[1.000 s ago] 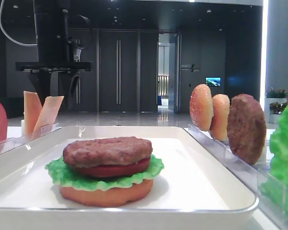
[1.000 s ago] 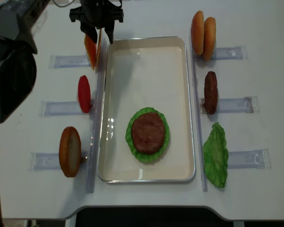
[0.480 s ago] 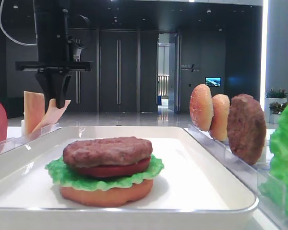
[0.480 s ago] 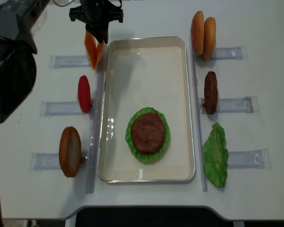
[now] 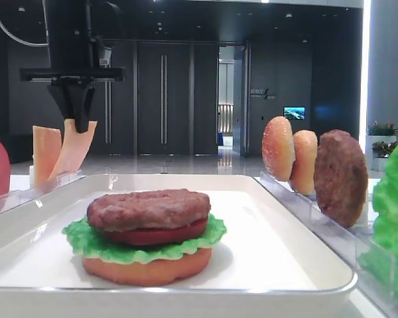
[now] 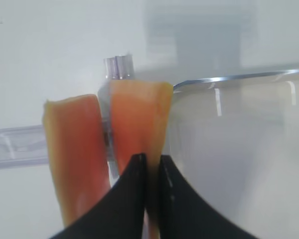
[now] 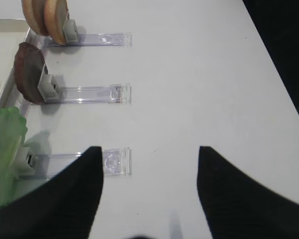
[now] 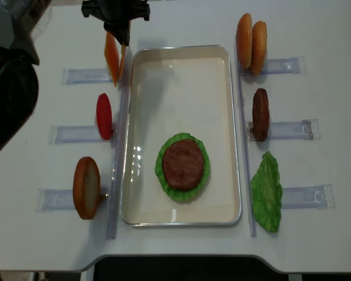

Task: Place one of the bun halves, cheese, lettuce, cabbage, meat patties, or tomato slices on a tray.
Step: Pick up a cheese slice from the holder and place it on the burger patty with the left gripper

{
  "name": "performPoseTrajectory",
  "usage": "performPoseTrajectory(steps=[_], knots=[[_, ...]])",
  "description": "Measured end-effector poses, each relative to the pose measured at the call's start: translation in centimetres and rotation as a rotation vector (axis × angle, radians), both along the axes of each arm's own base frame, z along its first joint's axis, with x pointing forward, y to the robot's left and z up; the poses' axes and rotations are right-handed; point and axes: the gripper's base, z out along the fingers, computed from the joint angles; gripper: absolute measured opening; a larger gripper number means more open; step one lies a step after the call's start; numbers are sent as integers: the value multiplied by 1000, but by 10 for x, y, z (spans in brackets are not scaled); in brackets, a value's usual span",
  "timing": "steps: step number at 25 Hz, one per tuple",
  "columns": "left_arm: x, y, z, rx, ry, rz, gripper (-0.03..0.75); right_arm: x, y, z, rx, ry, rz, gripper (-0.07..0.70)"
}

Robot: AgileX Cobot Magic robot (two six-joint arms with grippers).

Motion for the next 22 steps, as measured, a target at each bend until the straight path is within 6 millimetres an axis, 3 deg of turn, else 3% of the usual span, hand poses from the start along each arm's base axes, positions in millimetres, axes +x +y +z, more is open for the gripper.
performPoseTrajectory(steps=[9, 14, 22], knots=[[-19, 2, 51, -78, -77, 0, 34, 0, 0, 0, 0, 0, 0, 400], [-45, 3, 75, -155, -72, 0, 34, 0, 0, 0, 0, 0, 0, 400], [-94, 7, 89, -238, -8, -84, 34, 0, 0, 0, 0, 0, 0, 400]])
